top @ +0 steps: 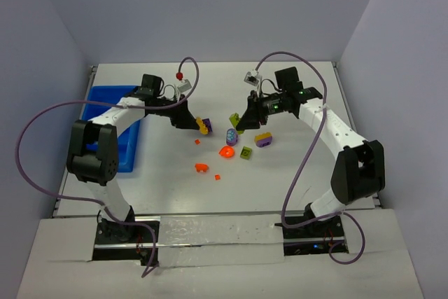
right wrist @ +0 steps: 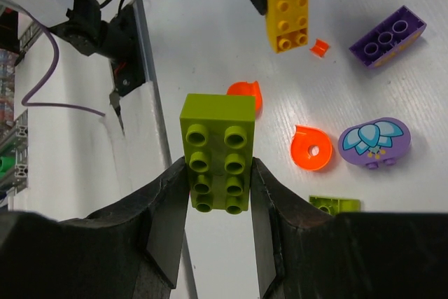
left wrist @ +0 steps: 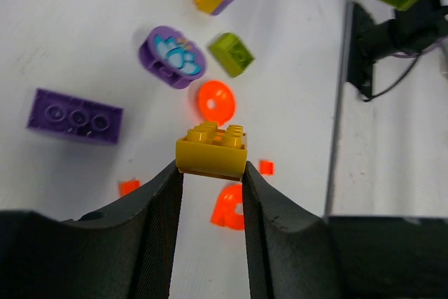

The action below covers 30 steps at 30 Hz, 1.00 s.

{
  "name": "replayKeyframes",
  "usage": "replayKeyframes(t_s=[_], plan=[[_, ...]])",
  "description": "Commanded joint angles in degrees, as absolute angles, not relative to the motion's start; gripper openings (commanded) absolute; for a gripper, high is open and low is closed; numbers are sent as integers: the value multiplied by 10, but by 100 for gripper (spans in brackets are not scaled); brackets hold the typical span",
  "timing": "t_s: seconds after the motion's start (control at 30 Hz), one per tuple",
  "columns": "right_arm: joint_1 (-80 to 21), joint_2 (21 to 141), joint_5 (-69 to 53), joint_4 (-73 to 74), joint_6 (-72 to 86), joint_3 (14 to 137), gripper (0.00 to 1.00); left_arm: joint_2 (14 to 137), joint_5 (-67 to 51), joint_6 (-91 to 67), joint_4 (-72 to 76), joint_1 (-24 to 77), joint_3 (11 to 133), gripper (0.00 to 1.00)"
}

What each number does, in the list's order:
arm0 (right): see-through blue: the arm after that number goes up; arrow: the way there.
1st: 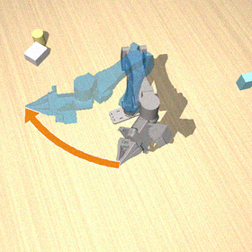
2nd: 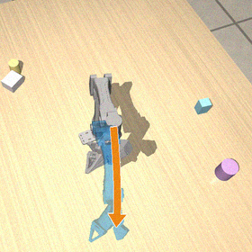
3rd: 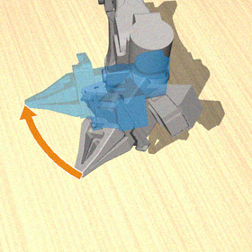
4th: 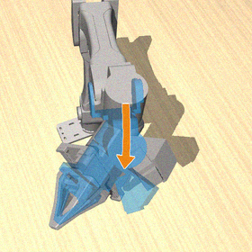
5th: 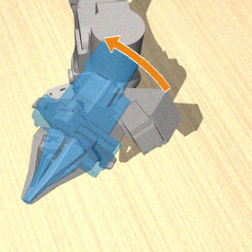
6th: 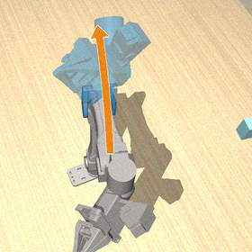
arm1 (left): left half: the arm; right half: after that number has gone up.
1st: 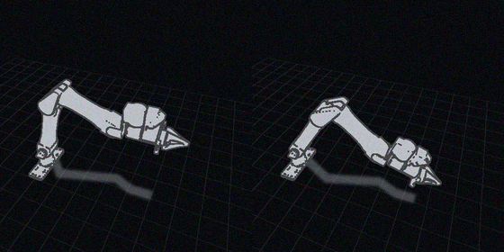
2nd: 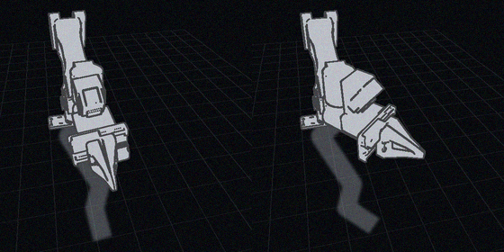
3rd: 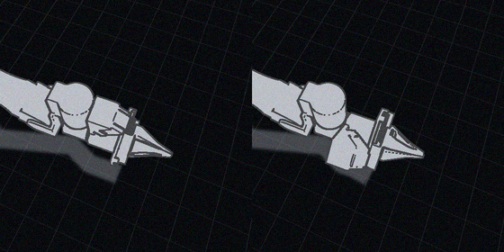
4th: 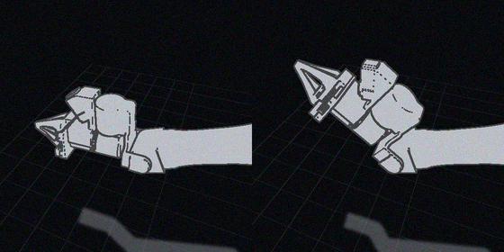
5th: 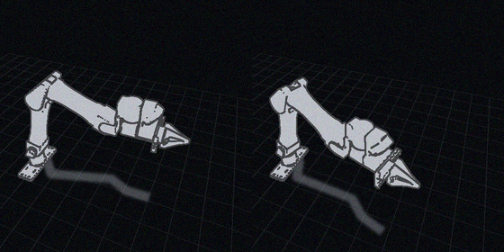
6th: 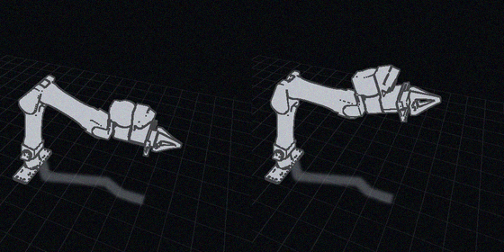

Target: Sort the legos into containers by color

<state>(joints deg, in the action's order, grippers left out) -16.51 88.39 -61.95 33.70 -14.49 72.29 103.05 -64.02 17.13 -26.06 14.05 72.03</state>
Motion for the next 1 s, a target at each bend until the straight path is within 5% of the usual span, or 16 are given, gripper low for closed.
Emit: replayKeyframes(t_s=[0.0, 0.27, 0.43, 0.57, 0.8, 0.97], plan=[[-168, 887, -620, 344, -156, 722, 0, 1030, -540, 162, -216, 152, 712, 1], [-168, 893, -556, 298, -94, 730, 0, 1054, -377, 163, -207, 201, 700, 18], [-169, 896, -509, 270, -60, 725, 0, 1057, -362, 141, -186, 207, 688, 37], [-168, 897, -497, 257, -46, 717, 0, 1061, -365, 136, -182, 208, 688, 42], [-174, 913, -547, 232, -25, 700, 0, 1044, -438, 132, -192, 207, 702, 71], [-183, 929, -610, 236, -42, 696, 0, 988, -625, 136, -205, 195, 708, 78]])
